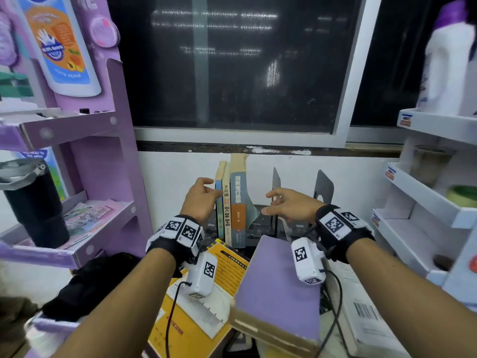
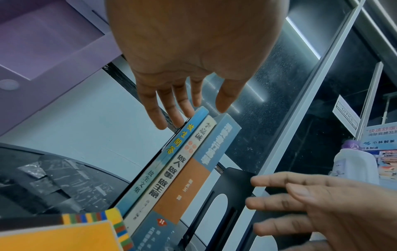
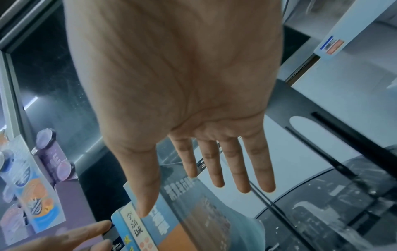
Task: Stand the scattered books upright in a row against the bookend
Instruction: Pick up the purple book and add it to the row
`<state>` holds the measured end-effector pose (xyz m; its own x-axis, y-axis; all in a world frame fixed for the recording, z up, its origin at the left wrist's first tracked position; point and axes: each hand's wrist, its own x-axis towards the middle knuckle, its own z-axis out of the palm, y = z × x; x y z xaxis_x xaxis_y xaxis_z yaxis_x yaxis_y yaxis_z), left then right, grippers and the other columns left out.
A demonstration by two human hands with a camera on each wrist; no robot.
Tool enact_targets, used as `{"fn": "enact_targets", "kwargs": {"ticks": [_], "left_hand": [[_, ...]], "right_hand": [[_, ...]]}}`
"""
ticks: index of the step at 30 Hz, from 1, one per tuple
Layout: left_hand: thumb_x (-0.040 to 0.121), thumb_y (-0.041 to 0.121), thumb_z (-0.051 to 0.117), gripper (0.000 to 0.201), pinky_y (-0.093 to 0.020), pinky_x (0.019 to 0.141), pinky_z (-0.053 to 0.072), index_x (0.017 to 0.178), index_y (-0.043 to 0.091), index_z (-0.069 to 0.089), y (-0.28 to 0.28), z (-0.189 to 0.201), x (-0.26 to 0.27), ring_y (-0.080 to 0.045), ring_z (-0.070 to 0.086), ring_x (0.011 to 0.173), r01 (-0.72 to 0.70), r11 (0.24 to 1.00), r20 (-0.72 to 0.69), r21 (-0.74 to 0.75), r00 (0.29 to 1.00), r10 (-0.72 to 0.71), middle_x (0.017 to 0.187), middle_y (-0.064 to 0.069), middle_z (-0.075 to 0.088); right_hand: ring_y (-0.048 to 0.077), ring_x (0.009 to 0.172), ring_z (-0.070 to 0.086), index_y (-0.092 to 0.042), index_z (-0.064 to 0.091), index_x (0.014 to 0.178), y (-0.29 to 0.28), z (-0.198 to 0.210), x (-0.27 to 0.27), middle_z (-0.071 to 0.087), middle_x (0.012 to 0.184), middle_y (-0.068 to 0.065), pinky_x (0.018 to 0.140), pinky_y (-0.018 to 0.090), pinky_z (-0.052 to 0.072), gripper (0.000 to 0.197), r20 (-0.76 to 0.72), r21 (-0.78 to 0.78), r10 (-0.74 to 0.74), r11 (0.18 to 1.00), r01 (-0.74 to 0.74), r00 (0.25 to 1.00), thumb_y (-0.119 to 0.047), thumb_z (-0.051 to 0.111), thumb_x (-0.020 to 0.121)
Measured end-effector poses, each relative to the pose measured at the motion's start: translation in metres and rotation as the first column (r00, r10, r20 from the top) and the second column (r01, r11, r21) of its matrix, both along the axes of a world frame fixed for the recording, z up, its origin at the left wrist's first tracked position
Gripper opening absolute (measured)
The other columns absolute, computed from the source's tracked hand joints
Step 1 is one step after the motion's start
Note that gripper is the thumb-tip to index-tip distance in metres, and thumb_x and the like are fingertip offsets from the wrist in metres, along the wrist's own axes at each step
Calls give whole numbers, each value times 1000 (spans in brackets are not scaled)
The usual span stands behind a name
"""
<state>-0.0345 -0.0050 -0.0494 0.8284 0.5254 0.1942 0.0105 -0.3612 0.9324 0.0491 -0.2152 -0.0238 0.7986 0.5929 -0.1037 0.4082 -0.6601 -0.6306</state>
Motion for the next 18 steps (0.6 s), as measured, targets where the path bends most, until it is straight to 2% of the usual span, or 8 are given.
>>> {"fn": "enact_targets", "kwargs": {"ticks": [3, 6, 8, 11, 13, 15, 17, 18], "left_hand": [[91, 23, 57, 27, -37, 82, 47, 117, 18, 48, -9, -1, -6, -25, 59, 95, 44, 999, -105, -14, 993, -46, 106, -6, 62], [88, 31, 59, 29, -46, 93, 47, 112, 20, 47, -20, -7, -12, -36, 57, 110, 123, 992, -251, 13, 961, -116, 122, -16, 58], [88, 33, 57, 29, -43, 87, 48, 112, 20, 47, -32, -7, -17, -33, 57, 108, 185, 983, -338, 10, 926, -171, 122, -16, 57], [97, 28, 50, 26, -29, 71, 45, 118, 15, 44, -51, -5, -23, -24, 53, 96, 295, 955, -417, 20, 871, -260, 114, -9, 54], [99, 26, 47, 33, -31, 78, 45, 127, 9, 45, -64, -5, -26, -26, 52, 101, 380, 923, -483, 60, 820, -306, 118, -12, 50], [99, 26, 47, 40, -31, 86, 44, 135, 6, 45, -74, -7, -29, -25, 53, 107, 435, 894, -536, 102, 782, -320, 132, -13, 48], [98, 30, 49, 44, -28, 81, 46, 134, 4, 47, -79, -10, -27, -19, 54, 95, 458, 884, -564, 92, 756, -333, 135, -15, 50], [98, 35, 49, 47, -29, 82, 46, 133, 5, 48, -81, -11, -27, -19, 53, 96, 468, 879, -598, 91, 732, -328, 132, -14, 52]], "right_hand": [[23, 121, 53, -22, 41, 141, -16, -1, -7, 48, 142, 5, 93, 32, 49, 64, -1, -72, 0, 997, 0, 1000, -46, 66, 87], [19, 127, 49, -22, 41, 142, -28, -2, -14, 46, 145, 1, 107, 34, 39, 68, -8, -140, 2, 990, -3, 1000, -52, 64, 85], [18, 131, 44, -22, 41, 142, -35, -5, -19, 44, 146, -1, 110, 36, 37, 70, -31, -164, -12, 986, 6, 999, -54, 64, 84], [21, 134, 41, -20, 38, 144, -43, -11, -26, 41, 149, -1, 109, 39, 39, 75, -53, -194, -29, 981, 18, 998, -56, 64, 84], [22, 134, 42, -19, 36, 146, -48, -15, -30, 41, 148, 1, 106, 35, 40, 77, -53, -226, -37, 974, 24, 998, -56, 63, 85], [21, 136, 39, -17, 34, 148, -51, -18, -33, 39, 150, 2, 104, 31, 38, 77, -70, -251, -38, 968, 19, 997, -53, 62, 86], [19, 139, 35, -16, 34, 148, -55, -20, -34, 35, 153, 1, 108, 30, 33, 77, -56, -275, -27, 961, 11, 998, -52, 63, 86], [19, 140, 33, -15, 34, 148, -55, -20, -35, 33, 154, 0, 110, 29, 30, 77, -51, -285, -22, 959, 6, 998, -52, 63, 87]]}}
